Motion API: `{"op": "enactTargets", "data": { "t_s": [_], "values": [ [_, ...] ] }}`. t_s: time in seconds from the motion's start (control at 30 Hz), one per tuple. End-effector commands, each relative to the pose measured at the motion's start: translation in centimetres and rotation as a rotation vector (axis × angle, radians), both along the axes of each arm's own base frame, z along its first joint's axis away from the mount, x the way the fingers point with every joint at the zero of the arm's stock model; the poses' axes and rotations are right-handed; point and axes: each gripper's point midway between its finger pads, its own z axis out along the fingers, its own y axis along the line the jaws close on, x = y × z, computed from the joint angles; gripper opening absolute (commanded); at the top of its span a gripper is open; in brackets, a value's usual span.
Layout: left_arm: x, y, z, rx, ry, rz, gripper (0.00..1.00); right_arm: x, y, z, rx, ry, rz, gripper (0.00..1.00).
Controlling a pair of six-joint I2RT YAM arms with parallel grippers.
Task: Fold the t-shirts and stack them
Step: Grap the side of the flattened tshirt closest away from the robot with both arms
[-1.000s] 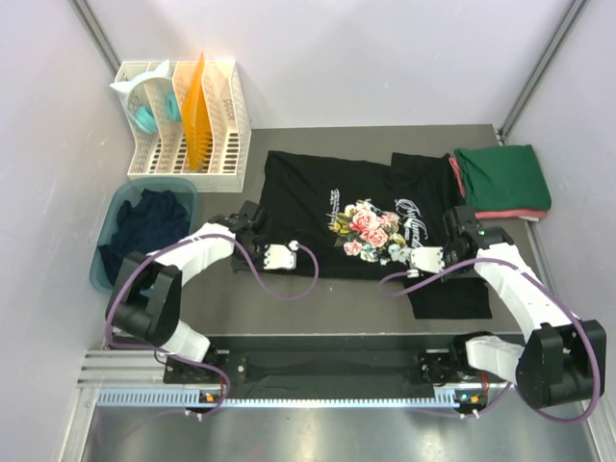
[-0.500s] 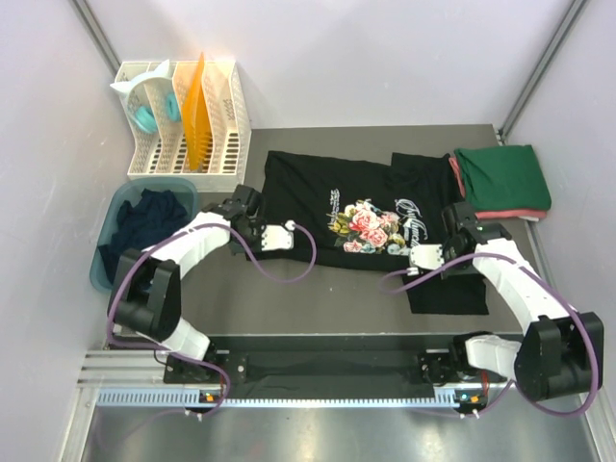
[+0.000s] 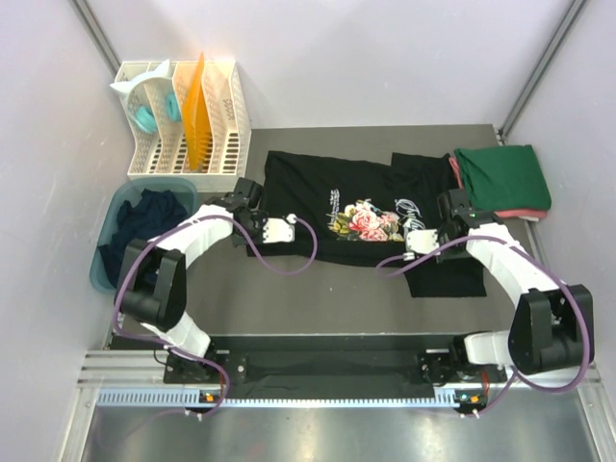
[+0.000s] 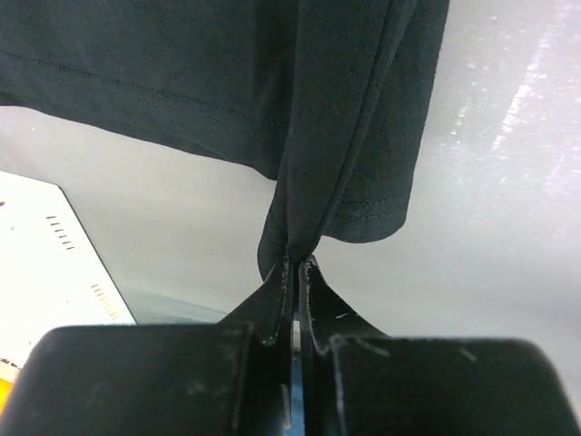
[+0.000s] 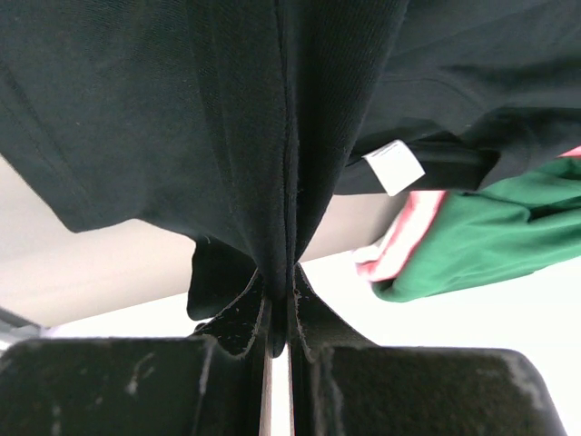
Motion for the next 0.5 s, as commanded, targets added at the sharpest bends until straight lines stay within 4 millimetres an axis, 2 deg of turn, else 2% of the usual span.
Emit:
{"op": "enactTargets", "data": {
  "t_s": [0.0,0.27,0.47],
  "values": [
    [2.1,0.2,1.2,0.016,-0.062,-0.002,0.0,3.3,-0.2,1.7,-0.031,-0.103,0.002,0.0],
    [3.6,0.1,1.3,0.023,-0.095,0.002,0.0,5.1,-0.4,1.7,-0.053,-0.133,0.003,0.0],
    [4.5,0.0,1.6,0.022,-0.104,-0.006,0.0,6.7,-1.4,2.9,-0.087,-0.193,-0.005,0.0]
  ]
}}
